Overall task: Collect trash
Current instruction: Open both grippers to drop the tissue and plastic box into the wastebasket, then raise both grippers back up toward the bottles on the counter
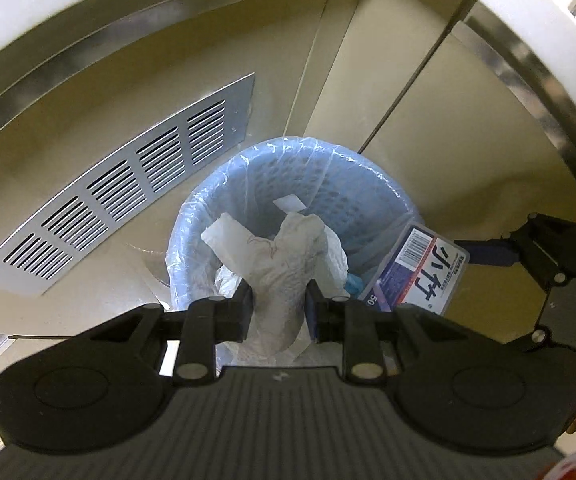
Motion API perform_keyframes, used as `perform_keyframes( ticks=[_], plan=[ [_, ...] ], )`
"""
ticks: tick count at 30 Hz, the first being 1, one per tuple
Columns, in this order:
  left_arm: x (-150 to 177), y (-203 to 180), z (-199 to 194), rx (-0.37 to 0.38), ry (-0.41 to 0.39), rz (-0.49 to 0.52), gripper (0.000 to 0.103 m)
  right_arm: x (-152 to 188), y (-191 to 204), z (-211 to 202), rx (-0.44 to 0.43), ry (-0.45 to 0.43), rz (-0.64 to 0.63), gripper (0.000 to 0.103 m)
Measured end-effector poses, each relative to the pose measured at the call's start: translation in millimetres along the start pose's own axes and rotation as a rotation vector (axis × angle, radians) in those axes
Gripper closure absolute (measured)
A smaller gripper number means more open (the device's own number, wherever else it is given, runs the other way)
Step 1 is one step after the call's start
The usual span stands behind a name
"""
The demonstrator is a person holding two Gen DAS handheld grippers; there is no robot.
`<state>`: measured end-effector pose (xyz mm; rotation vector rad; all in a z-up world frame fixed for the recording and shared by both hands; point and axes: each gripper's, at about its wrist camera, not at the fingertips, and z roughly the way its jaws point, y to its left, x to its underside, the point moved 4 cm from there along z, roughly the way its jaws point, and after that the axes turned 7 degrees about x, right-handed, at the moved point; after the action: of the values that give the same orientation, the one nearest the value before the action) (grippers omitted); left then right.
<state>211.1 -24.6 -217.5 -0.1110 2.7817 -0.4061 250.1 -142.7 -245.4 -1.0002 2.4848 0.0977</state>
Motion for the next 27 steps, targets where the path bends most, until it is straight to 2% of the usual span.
perform_keyframes(
  ticks=[14,16,18,27],
  plan=[
    [-8.9,0.4,2.1,-0.01,-0.012,0.007,0.077,-3.0,-2.5,2.6,-0.008,0.001,0.02,0.016],
    [-11.9,0.4,1.6,-0.016,-0.018,0.011,0.069,-3.0,-2.7,2.6,-0.008,0.001,0.021,0.016],
    [-14.1,1.0,0.3,-0.017,-0.027,0.007,0.045,-2.9,-3.0,2.7,-0.009,0.001,0.021,0.016],
    [-10.7,7.8,-12.1,-0.03,-0.045,-0.016,0.043,-3.8,-2.6,2.0,-0.01,0.001,0.023,0.016]
  ],
)
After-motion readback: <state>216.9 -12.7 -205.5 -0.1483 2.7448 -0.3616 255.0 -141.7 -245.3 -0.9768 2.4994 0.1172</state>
